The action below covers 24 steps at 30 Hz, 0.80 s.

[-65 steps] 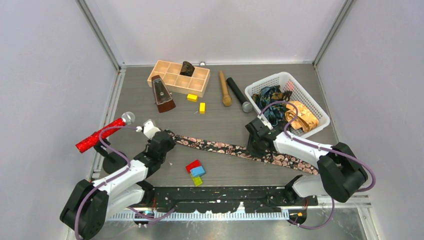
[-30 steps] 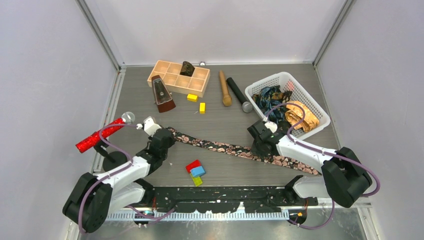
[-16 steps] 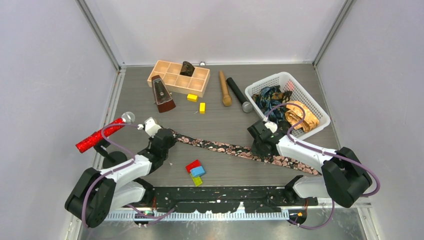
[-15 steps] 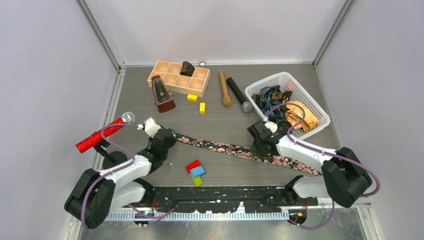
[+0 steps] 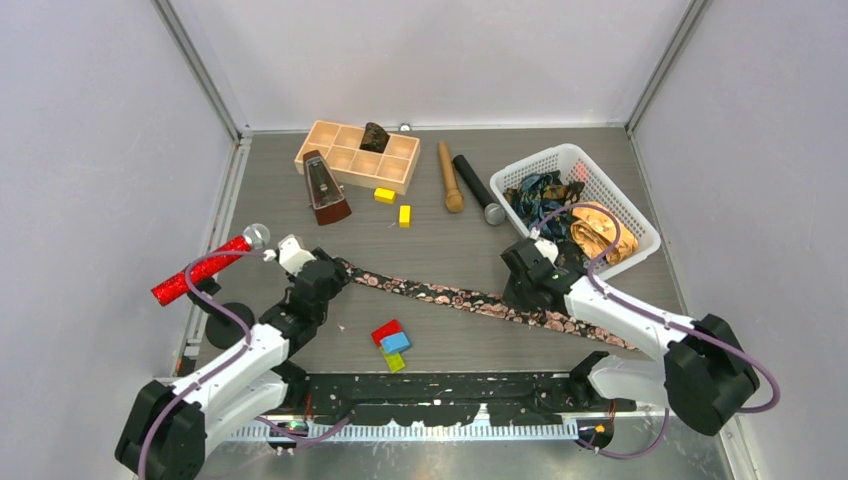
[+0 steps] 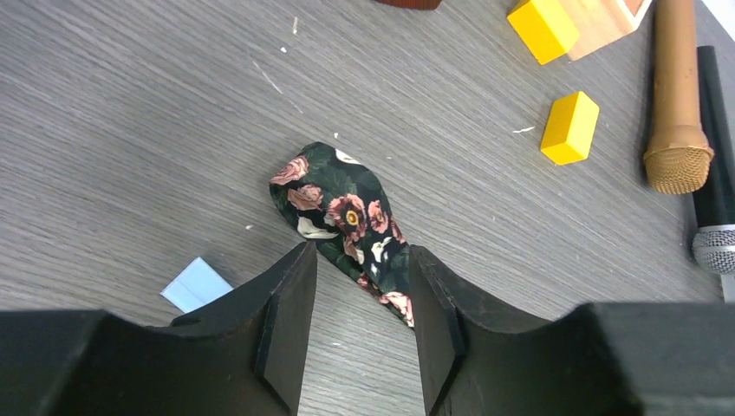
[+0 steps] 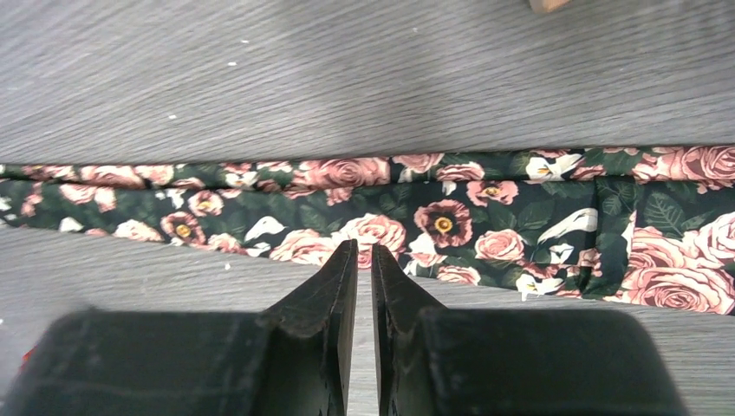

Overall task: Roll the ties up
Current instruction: Flatten out the tie at the center of the board.

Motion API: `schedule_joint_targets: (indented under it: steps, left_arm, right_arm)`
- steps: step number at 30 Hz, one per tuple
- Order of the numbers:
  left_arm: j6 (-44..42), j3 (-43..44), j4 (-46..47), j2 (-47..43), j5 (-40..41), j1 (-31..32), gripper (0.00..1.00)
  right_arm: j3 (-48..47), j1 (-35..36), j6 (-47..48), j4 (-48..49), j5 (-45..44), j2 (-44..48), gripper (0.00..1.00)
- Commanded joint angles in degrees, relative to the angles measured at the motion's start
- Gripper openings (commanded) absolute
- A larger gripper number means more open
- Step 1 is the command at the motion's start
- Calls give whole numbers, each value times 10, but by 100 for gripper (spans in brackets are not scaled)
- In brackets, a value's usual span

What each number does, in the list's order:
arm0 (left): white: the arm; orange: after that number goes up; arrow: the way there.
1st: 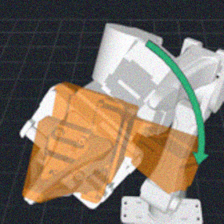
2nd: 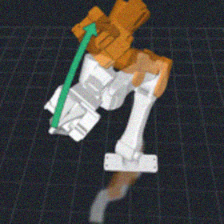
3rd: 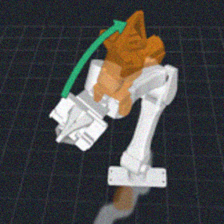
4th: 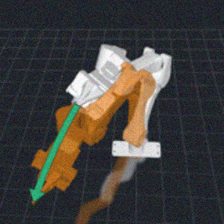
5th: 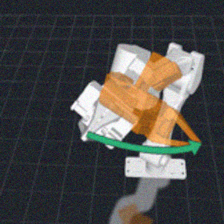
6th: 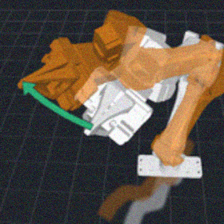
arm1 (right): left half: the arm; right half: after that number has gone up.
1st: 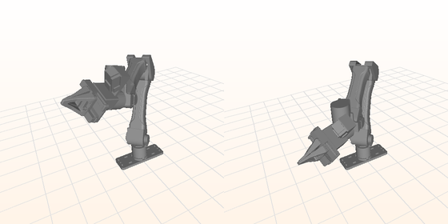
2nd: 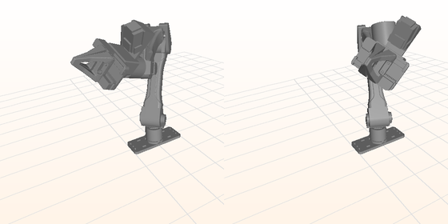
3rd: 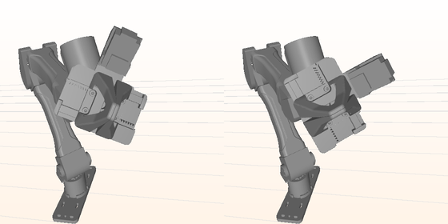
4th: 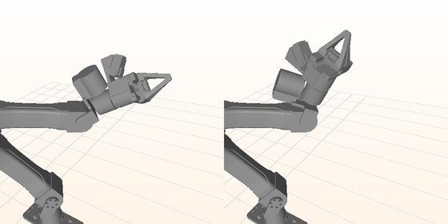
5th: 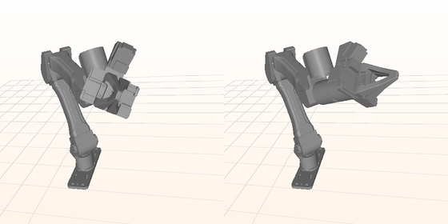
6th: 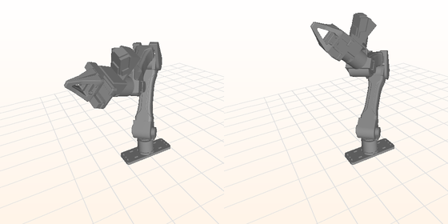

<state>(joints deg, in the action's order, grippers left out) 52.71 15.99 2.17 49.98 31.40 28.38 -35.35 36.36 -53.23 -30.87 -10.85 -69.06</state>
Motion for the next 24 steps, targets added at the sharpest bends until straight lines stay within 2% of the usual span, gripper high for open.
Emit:
schedule_joint_targets:
  steps: [1,6,11,24]
  left_arm:
    - [-42,46,-28,-26,-1,-4,46]
    - [-76,70,-61,-32,-23,-11,48]
    - [-90,76,-75,-30,-39,-16,48]
    - [-107,88,-85,4,-66,-24,48]
  right_arm:
    - [-25,-1,16,15,11,52,19]
    - [-22,-1,29,78,58,76,19]
    - [-7,-1,29,175,117,43,19]
    - [13,0,25,291,181,-11,17]
